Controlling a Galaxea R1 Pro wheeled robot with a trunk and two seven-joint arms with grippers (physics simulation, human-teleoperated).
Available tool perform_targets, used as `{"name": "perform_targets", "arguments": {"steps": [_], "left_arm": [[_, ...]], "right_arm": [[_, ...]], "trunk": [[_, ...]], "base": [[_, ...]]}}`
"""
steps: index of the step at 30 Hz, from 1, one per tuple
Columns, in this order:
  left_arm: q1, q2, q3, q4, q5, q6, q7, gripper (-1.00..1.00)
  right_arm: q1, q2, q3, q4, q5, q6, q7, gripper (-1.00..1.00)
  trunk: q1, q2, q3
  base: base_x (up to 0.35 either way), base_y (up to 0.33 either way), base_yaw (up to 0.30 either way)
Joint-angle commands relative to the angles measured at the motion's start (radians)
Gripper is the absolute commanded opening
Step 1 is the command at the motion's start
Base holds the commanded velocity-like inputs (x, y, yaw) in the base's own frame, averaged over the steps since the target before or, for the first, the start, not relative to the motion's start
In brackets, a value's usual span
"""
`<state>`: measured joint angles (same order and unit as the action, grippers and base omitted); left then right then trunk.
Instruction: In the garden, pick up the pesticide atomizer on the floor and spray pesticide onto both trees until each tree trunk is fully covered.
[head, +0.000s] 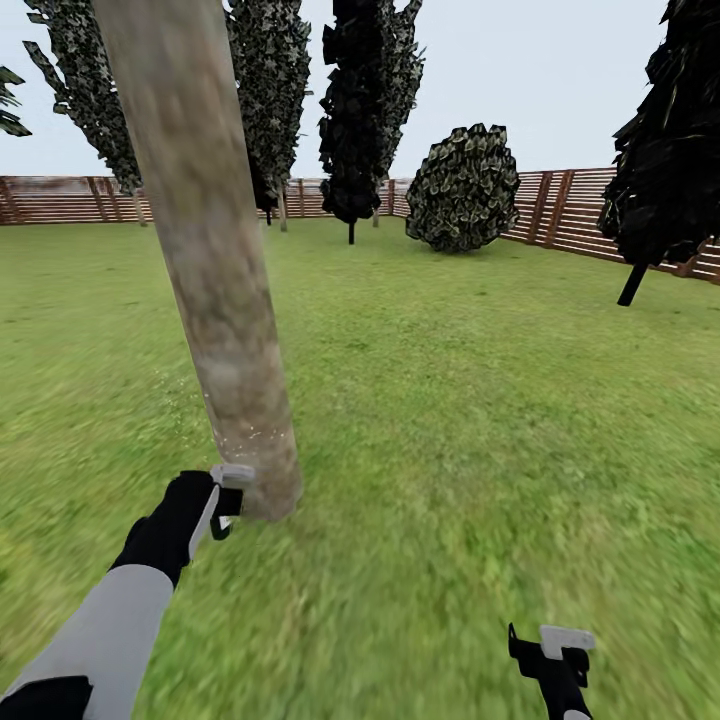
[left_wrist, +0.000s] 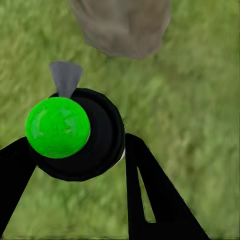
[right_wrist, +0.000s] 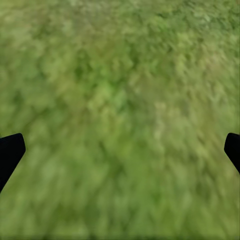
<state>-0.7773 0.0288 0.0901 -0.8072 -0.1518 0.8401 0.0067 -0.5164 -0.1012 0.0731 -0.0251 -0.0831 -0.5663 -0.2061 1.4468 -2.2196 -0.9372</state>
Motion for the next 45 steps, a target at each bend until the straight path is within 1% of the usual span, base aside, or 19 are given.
{"name": "perform_targets", "arguments": {"steps": [1,2,5,7,9,11,12,13,15,16,17,18,20,22,24,26,27,33,45], "left_arm": [[0.0,0.006,-0.003,-0.003,0.004,0.017,0.0,-1.0],[-0.001,0.003,-0.005,-0.004,0.005,0.024,0.0,-1.0],[-0.036,-0.056,-0.006,-0.004,0.006,0.033,-0.001,-1.0],[-0.047,-0.067,-0.007,-0.004,0.007,0.036,-0.001,-1.0],[-0.063,-0.055,-0.005,-0.004,0.003,0.063,-0.001,-1.0],[-0.071,-0.011,0.0,-0.004,0.003,0.073,-0.003,-1.0],[-0.072,0.051,0.0,-0.004,0.01,0.078,-0.008,-1.0],[-0.07,0.071,-0.004,-0.004,0.012,0.079,-0.009,-1.0],[-0.072,0.064,-0.007,-0.005,0.013,0.08,-0.01,-1.0],[-0.073,0.051,-0.009,-0.005,0.012,0.08,-0.01,-1.0],[-0.076,0.02,-0.015,-0.006,0.01,0.08,-0.01,-1.0],[-0.079,-0.003,-0.018,-0.007,0.008,0.079,-0.01,-1.0],[-0.09,-0.01,-0.019,-0.006,0.007,0.08,-0.01,-1.0],[-0.097,-0.004,-0.018,-0.006,0.006,0.081,-0.01,-1.0],[-0.107,0.028,-0.016,-0.022,0.007,0.085,-0.01,-1.0],[-0.109,0.047,-0.013,-0.039,0.01,0.099,-0.01,-1.0],[-0.108,0.051,-0.015,-0.042,0.01,0.106,-0.01,-1.0],[-0.102,0.041,-0.018,-0.088,0.012,0.122,-0.011,-1.0],[-0.102,0.04,-0.017,-0.093,0.015,0.12,-0.011,-1.0]], "right_arm": [[-0.001,0.0,0.008,0.001,-0.009,-0.003,-0.002,1.0],[-0.001,0.0,0.008,0.001,-0.008,-0.003,-0.002,1.0],[-0.001,0.0,0.008,0.001,-0.008,-0.003,-0.002,1.0],[-0.001,0.0,0.008,0.001,-0.007,-0.003,-0.002,1.0],[-0.001,0.0,0.008,0.001,-0.008,-0.003,-0.002,1.0],[-0.001,0.0,0.008,0.001,-0.007,-0.003,-0.002,1.0],[-0.001,0.0,0.008,0.001,-0.008,-0.003,-0.002,1.0],[-0.001,0.0,0.008,0.001,-0.008,-0.003,-0.002,1.0],[-0.001,0.0,0.008,0.001,-0.009,-0.003,-0.002,1.0],[-0.001,0.0,0.008,0.001,-0.009,-0.003,-0.002,1.0],[-0.001,0.0,0.008,0.001,-0.009,-0.003,-0.002,1.0],[-0.001,0.0,0.008,0.001,-0.009,-0.003,-0.002,1.0],[-0.001,0.0,0.008,0.001,-0.009,-0.003,-0.002,1.0],[-0.001,0.0,0.008,0.001,-0.009,-0.003,-0.002,1.0],[-0.001,0.0,0.008,0.0,-0.009,-0.003,-0.002,1.0],[-0.001,0.0,0.008,0.0,-0.009,-0.003,-0.002,1.0],[-0.001,0.0,0.008,0.0,-0.009,-0.003,-0.002,1.0],[-0.001,0.0,0.008,0.0,-0.009,-0.003,-0.002,1.0],[-0.001,0.0,0.008,0.001,-0.009,-0.003,-0.002,1.0]], "trunk": [[0.0,0.0,-0.001],[0.0,0.0,-0.001],[0.0,0.0,-0.001],[0.0,0.0,-0.001],[0.0,0.0,-0.001],[0.0,0.0,-0.001],[0.0,0.0,-0.001],[0.0,0.0,-0.001],[0.0,0.0,-0.001],[0.0,0.0,-0.001],[0.0,0.0,-0.001],[0.0,0.0,-0.001],[0.0,0.0,-0.001],[0.0,0.0,-0.001],[0.0,0.0,-0.001],[0.0,0.0,-0.001],[0.0,0.0,-0.001],[0.0,0.0,-0.001],[0.0,0.0,-0.001]], "base": [[0.0,0.0,0.0],[0.0,0.0,0.0],[0.0,0.0,0.0],[0.0,0.0,0.0],[0.0,0.0,0.0],[0.0,0.0,0.0],[0.0,0.0,0.0],[0.0,0.0,0.0],[0.0,0.0,0.0],[0.0,0.0,0.0],[0.0,0.0,0.0],[0.0,0.0,0.0],[0.0,0.0,0.0],[0.0,0.0,0.034],[0.0,0.0,0.2],[0.0,0.0,0.252],[0.0,0.0,0.259],[0.024,-0.034,0.036],[0.076,-0.249,0.0]]}}
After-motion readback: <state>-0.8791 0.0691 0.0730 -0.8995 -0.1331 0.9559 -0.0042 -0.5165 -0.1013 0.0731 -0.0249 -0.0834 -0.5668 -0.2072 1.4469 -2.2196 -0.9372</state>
